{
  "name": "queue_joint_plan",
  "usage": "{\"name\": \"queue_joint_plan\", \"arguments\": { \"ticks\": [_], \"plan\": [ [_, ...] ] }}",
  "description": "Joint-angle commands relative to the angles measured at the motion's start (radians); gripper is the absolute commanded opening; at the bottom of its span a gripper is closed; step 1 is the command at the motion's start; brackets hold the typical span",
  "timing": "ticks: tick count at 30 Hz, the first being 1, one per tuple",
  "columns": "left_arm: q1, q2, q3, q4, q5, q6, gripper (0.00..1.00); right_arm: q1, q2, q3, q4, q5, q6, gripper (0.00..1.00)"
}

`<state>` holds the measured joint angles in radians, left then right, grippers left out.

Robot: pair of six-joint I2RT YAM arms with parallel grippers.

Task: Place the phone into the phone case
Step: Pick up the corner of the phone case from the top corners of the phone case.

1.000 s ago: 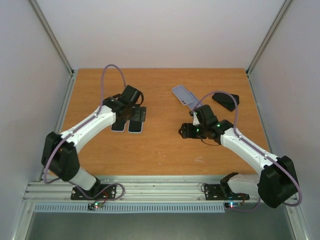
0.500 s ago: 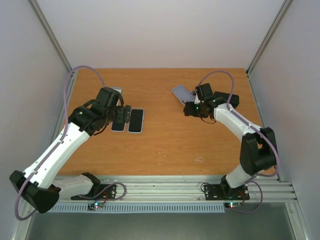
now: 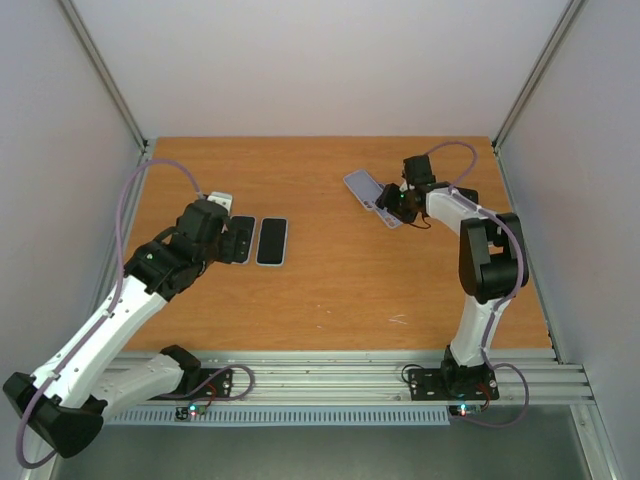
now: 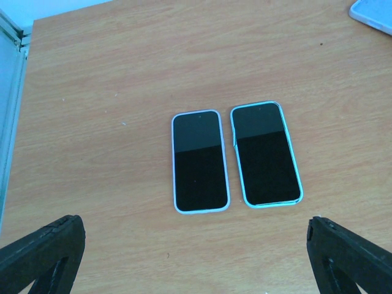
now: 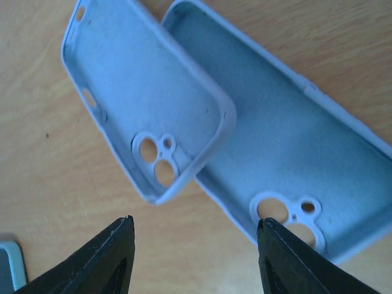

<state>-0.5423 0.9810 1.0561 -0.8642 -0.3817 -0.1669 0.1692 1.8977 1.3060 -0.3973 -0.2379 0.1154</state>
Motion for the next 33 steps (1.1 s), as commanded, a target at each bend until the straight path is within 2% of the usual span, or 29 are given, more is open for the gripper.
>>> {"name": "queue_joint_plan", "arguments": {
  "ticks": [1, 12, 20, 27, 33],
  "plan": [
    [0.007, -0.020, -0.011, 0.066, -0.014, 0.018, 0.99, -0.039, 0.072, 0.033, 0.145, -0.103, 0.152, 0.55],
    [0.007, -0.017, -0.015, 0.059, -0.011, 0.021, 0.99, -0.077, 0.194, 0.029, 0.314, -0.203, 0.277, 0.46],
    [0.007, -0.012, -0.017, 0.057, -0.013, 0.020, 0.99, -0.090, 0.224, 0.008, 0.392, -0.235, 0.309, 0.29],
    [0.007, -0.011, -0.018, 0.056, -0.007, 0.020, 0.99, -0.112, 0.150, -0.037, 0.419, -0.258, 0.278, 0.10],
    [0.008, -0.015, -0.021, 0.060, 0.002, 0.019, 0.99, -0.114, 0.039, -0.042, 0.304, -0.295, 0.164, 0.03]
  ]
}}
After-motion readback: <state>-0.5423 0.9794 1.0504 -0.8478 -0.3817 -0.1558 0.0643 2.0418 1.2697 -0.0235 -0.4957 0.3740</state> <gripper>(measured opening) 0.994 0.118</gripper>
